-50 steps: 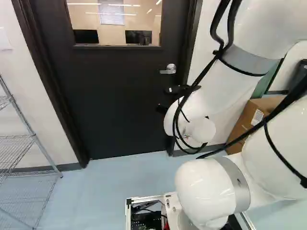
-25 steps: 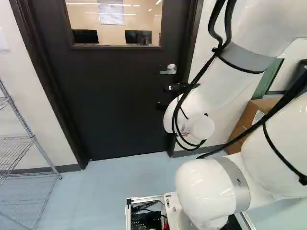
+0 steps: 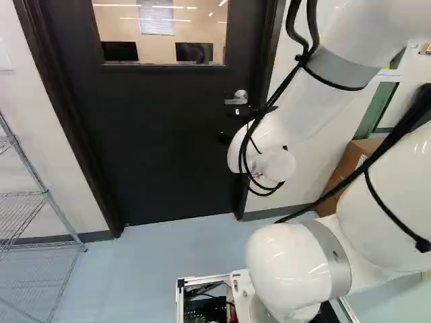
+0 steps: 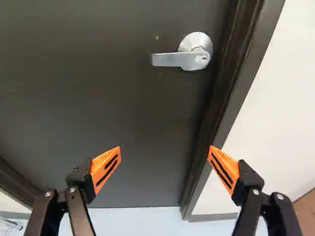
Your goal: Open the door and move inside
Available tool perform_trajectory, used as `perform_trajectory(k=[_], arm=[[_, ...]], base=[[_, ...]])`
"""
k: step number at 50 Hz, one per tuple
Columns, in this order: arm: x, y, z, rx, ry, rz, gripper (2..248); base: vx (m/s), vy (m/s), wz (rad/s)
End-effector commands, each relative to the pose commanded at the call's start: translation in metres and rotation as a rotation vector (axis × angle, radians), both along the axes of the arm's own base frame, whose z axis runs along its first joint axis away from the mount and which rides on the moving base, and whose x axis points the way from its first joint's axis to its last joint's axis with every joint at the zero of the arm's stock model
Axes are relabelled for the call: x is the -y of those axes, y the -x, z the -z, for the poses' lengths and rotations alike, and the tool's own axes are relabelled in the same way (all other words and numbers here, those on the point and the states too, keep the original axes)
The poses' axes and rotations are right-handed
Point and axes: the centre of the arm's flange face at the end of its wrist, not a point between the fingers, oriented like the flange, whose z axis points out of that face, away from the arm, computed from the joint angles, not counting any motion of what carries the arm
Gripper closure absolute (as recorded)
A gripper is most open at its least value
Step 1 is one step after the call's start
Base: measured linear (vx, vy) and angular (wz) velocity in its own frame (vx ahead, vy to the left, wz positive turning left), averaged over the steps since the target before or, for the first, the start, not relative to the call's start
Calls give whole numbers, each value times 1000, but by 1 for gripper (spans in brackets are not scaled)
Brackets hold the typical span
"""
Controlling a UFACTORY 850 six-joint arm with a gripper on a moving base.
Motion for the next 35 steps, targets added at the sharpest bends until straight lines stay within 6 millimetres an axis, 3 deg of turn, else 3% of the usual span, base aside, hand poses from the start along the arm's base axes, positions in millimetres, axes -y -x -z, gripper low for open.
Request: perform_trajectory(k=[35], arm=[[-10,-38,-37,82,-2,-27,3]], base=[[0,0,0]])
